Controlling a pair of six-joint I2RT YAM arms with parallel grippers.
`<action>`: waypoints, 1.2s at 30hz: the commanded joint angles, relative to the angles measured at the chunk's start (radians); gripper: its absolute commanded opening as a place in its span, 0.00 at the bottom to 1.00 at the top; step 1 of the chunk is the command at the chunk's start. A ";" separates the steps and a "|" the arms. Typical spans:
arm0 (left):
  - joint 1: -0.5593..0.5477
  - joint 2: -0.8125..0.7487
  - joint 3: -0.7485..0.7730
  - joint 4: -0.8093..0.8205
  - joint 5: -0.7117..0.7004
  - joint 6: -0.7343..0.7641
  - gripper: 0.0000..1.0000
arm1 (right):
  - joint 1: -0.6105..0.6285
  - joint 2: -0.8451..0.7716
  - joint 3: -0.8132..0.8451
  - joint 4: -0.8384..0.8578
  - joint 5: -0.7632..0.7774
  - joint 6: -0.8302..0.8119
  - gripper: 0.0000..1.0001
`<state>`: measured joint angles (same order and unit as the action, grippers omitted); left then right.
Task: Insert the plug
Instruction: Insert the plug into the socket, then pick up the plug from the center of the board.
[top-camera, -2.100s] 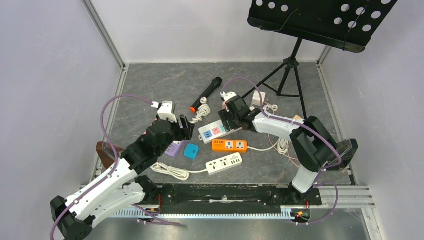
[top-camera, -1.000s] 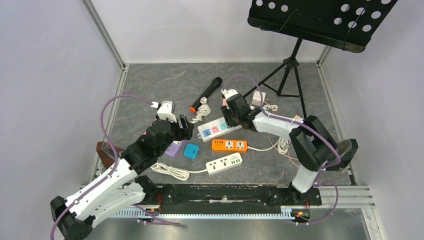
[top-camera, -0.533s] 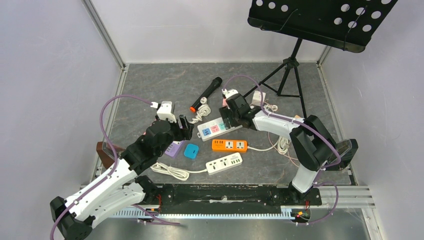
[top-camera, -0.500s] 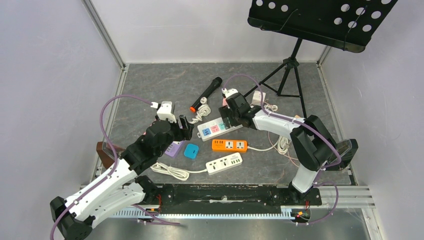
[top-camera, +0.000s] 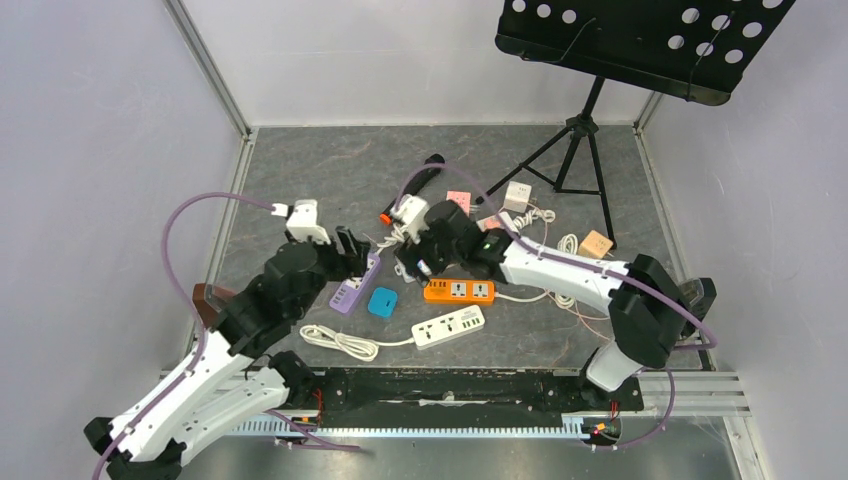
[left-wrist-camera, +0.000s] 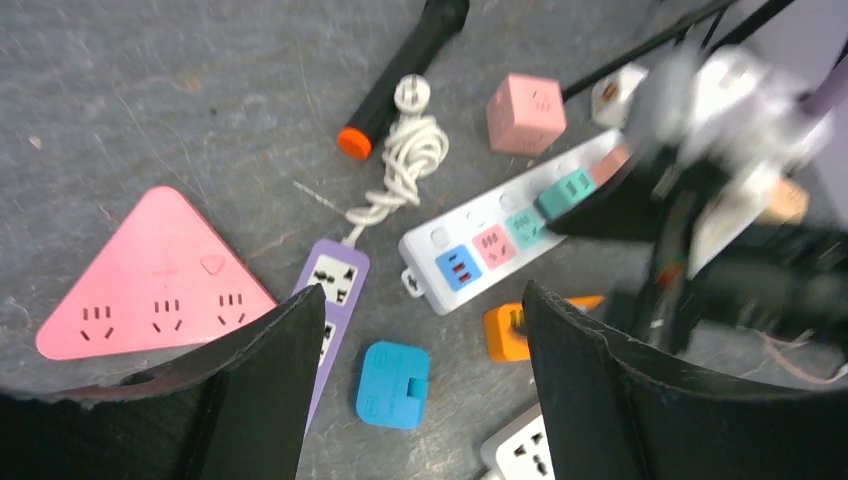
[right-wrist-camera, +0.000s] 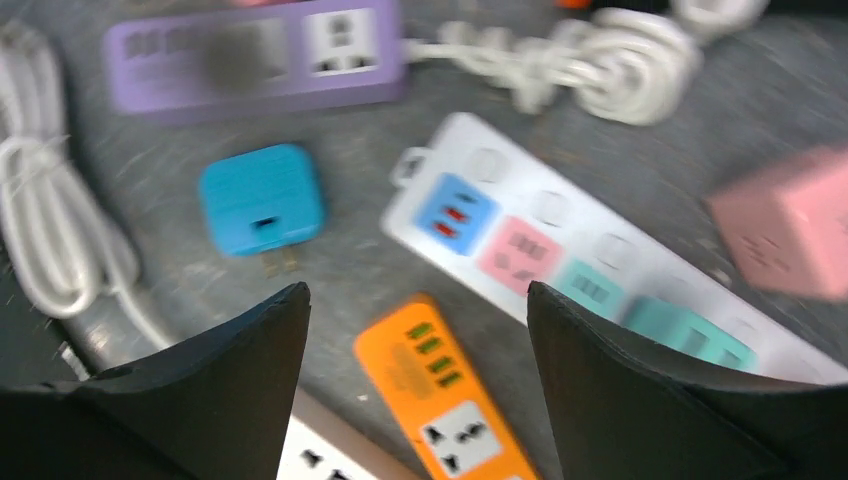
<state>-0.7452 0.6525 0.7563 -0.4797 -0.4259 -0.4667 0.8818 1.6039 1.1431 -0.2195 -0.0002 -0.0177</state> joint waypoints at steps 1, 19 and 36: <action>0.007 -0.057 0.114 -0.063 -0.093 -0.002 0.79 | 0.090 0.083 0.062 -0.012 -0.101 -0.169 0.82; 0.007 -0.112 0.227 -0.099 -0.063 0.007 0.78 | 0.214 0.509 0.530 -0.353 -0.109 -0.261 0.95; 0.007 -0.078 0.230 -0.082 -0.063 0.027 0.78 | 0.235 0.601 0.585 -0.430 -0.026 -0.231 0.73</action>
<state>-0.7414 0.5591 0.9527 -0.5892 -0.4801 -0.4660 1.1091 2.2055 1.7092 -0.6331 -0.0650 -0.2550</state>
